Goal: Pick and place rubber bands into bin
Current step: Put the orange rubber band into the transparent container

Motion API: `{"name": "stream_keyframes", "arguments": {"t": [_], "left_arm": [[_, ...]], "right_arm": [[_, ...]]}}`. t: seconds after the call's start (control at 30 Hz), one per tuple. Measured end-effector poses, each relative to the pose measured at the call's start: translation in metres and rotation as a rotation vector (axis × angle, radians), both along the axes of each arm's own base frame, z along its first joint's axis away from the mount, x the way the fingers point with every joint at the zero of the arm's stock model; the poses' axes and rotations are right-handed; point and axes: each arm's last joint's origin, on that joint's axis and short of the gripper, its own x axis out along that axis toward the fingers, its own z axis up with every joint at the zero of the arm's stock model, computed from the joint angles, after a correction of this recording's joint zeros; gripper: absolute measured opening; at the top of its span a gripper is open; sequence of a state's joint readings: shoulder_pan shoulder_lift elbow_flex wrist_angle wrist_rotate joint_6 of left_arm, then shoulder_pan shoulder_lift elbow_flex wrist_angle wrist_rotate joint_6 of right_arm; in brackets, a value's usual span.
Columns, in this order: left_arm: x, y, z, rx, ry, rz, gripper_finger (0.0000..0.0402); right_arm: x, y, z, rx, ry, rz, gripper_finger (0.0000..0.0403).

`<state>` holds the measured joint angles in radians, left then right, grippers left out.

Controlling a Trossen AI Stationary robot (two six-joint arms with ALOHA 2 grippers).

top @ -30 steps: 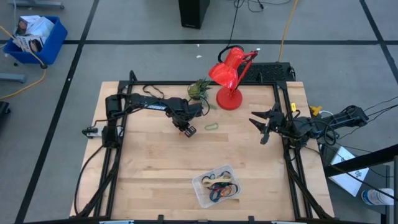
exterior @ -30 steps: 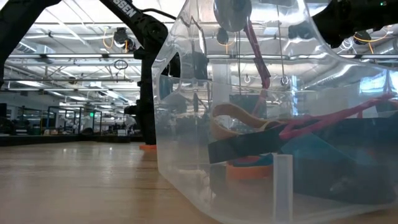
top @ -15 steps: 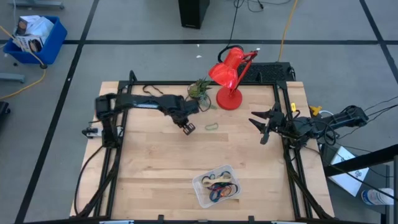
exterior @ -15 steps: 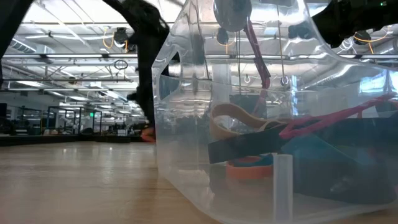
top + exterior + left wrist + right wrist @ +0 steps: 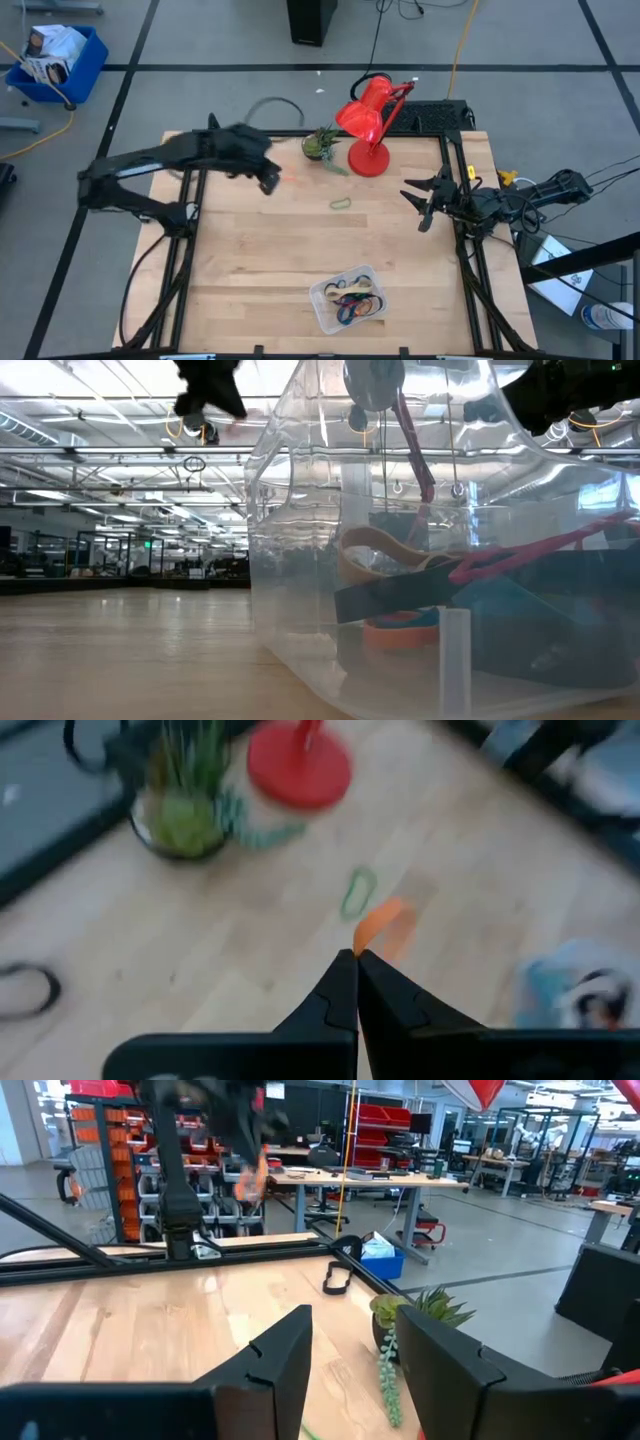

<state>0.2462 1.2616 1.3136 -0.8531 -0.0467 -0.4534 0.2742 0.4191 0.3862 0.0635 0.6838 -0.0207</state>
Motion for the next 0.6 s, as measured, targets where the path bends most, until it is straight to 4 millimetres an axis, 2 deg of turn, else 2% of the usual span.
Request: {"name": "stream_keyframes", "arguments": {"t": [0.17,0.3,0.47,0.6], "left_arm": [[-0.035,-0.011,0.039,0.092,-0.231,-0.039,0.0003],[-0.051,-0.020,0.063,0.159,-0.404,-0.152,0.0005],[-0.053,-0.030,0.080,0.194,-0.574,-0.290,0.0004],[-0.039,-0.041,0.093,0.171,-0.757,-0.513,0.0003]], "right_arm": [[0.000,0.000,0.000,-0.016,0.005,0.001,0.0144],[0.000,0.000,0.003,-0.018,-0.019,0.001,0.0144],[0.000,0.000,0.004,-0.036,-0.019,0.002,0.0144],[0.000,0.000,0.004,-0.037,-0.019,0.002,0.0144]]}}
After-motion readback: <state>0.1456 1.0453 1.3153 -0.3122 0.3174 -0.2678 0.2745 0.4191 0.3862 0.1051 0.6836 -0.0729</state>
